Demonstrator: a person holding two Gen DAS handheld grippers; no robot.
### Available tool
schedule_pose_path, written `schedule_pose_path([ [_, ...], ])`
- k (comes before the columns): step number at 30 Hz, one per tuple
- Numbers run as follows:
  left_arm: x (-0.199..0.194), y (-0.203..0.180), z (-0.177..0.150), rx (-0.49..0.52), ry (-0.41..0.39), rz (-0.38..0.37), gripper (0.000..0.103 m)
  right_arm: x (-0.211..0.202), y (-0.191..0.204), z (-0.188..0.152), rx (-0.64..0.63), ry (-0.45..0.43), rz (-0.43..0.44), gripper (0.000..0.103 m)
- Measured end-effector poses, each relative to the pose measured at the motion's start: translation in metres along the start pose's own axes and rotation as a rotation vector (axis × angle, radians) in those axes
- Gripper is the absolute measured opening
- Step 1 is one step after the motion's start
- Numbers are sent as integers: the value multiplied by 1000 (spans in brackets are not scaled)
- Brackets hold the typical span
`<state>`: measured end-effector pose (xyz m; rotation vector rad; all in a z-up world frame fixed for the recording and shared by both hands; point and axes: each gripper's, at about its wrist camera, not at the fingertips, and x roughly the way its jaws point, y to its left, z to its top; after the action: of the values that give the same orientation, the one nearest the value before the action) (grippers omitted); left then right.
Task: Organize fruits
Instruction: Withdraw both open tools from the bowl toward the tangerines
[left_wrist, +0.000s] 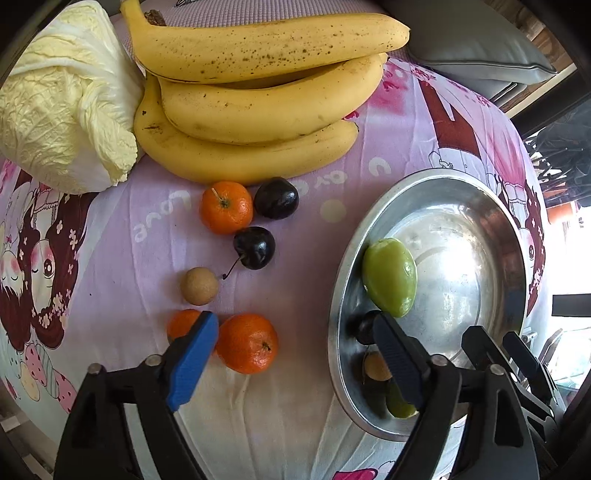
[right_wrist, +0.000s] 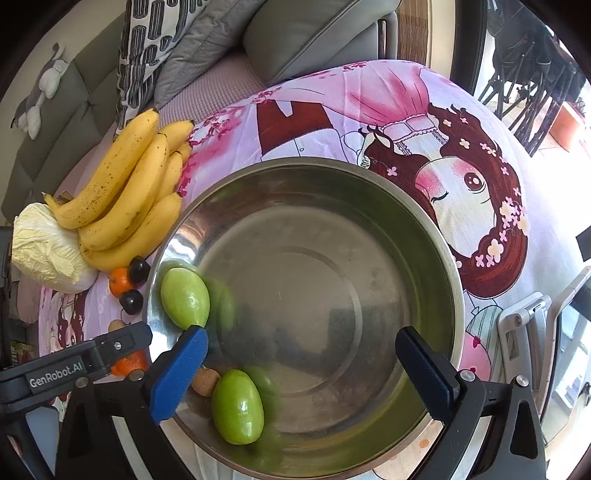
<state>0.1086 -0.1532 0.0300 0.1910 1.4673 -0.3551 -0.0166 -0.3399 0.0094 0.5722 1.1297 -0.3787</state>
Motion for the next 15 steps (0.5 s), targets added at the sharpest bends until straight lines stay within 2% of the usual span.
schedule_pose_path([
  [7,-12,28,-10,-44,-42,33,90,1,5,0,-11,10,0,103],
  [15,-28,48,-36,-108,-38,79,90,-2,5,2,-26,20,21,103],
])
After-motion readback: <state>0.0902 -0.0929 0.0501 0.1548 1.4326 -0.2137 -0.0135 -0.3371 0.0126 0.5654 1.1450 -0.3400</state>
